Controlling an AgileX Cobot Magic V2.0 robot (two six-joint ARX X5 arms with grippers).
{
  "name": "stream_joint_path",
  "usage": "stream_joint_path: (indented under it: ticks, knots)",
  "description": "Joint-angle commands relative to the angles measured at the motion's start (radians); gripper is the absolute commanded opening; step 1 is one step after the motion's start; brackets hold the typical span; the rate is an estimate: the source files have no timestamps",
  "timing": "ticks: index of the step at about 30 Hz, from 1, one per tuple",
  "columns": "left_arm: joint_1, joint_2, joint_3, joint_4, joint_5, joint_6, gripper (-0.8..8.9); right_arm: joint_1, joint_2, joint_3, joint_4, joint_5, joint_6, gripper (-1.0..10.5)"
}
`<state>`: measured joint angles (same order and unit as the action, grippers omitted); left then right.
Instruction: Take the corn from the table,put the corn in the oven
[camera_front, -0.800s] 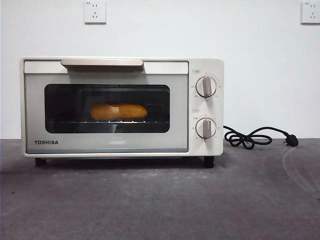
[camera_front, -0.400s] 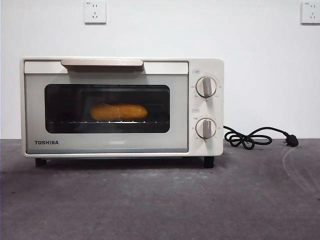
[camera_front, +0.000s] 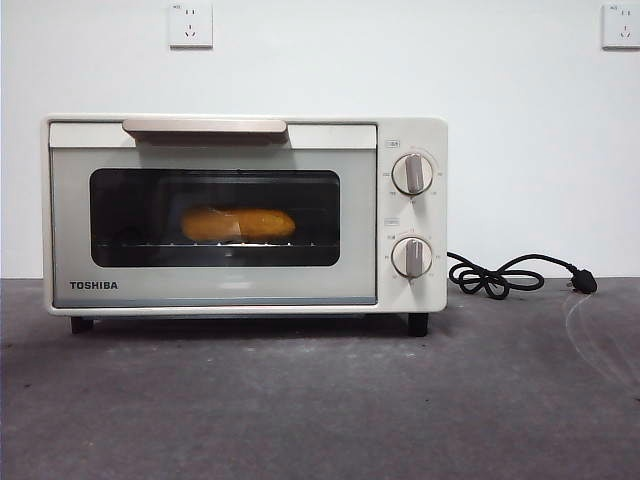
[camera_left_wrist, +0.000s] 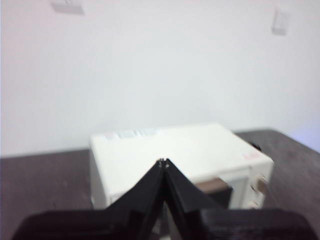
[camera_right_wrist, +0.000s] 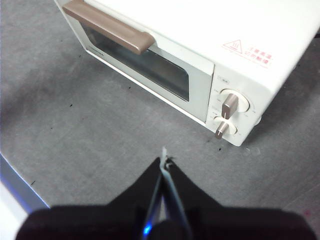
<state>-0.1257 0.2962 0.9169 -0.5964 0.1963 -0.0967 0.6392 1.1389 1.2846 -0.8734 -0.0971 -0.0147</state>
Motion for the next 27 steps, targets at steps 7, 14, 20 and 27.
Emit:
stream_joint_path:
  ticks: [7, 14, 20, 27]
  knots:
    - [-0.002, -0.132, -0.366, 0.182, -0.043, 0.014, -0.04, 0.000, 0.003, 0.003, 0.008, 0.001, 0.008, 0.0]
    - [-0.002, -0.222, -0.638, 0.344, -0.094, 0.011, -0.04, 0.000, 0.003, 0.003, 0.008, 0.001, 0.008, 0.0]
    - [0.001, -0.291, -0.765, 0.351, -0.137, 0.012, -0.03, 0.000, 0.003, 0.003, 0.008, 0.001, 0.008, 0.0]
    - [0.042, -0.290, -0.781, 0.329, -0.171, 0.024, -0.02, 0.000, 0.003, 0.003, 0.008, 0.001, 0.008, 0.0]
